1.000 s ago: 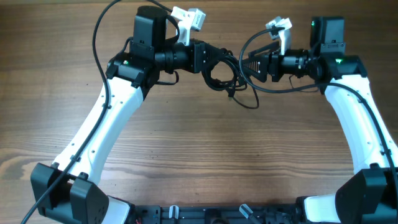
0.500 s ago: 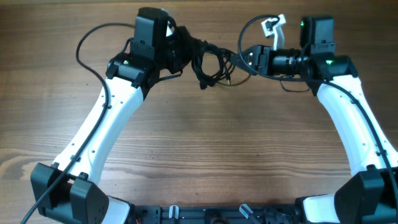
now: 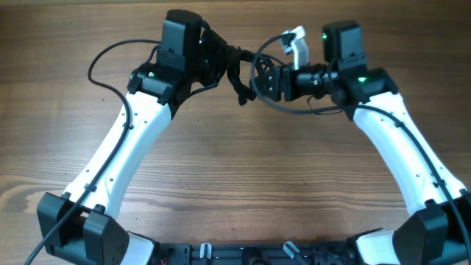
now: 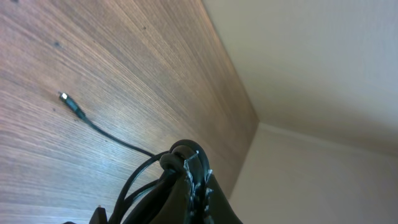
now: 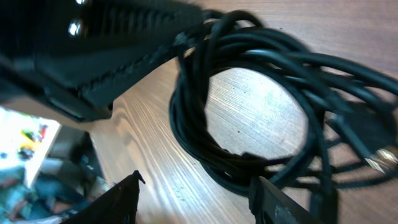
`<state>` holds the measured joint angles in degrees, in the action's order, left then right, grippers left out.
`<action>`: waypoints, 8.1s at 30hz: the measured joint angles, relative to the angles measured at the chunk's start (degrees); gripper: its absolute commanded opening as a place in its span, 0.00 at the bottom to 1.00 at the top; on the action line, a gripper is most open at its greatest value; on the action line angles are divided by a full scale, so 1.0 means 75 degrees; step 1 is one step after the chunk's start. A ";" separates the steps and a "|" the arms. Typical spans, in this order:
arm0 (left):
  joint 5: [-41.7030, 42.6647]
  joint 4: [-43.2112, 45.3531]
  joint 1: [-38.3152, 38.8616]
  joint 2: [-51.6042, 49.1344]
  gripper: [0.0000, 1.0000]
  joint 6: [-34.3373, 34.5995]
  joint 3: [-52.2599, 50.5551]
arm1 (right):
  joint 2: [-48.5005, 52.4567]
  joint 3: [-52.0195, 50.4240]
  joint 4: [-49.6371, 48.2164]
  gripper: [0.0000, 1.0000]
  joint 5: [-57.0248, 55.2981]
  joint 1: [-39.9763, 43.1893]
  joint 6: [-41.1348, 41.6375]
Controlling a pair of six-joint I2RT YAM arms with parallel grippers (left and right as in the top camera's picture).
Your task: Untangle cables
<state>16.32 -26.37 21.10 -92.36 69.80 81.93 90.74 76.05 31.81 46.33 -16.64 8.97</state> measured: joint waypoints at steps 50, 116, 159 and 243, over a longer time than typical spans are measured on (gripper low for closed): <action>0.0318 -0.1402 0.0050 0.0085 0.62 -0.4121 0.0122 | 0.1204 -0.0221 -0.3520 0.04 0.1142 0.0901 0.3993; -0.1999 -0.1676 0.1422 -0.0338 0.04 -0.4004 0.0332 | 0.1288 -0.0239 -0.3098 0.04 0.2416 0.2011 0.4191; -0.3124 -0.3844 0.0580 -0.0481 0.69 -0.4095 -0.0388 | 0.1230 -0.0128 -0.0323 0.26 0.0335 0.2387 0.2387; -0.0711 -0.0822 0.0423 0.0472 0.04 -0.5120 -0.0670 | 0.1119 0.0210 -0.2649 0.35 -0.2503 -0.0729 0.5563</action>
<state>10.98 -32.53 24.27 -88.82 31.40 76.90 99.13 77.62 11.94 27.55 -22.11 50.70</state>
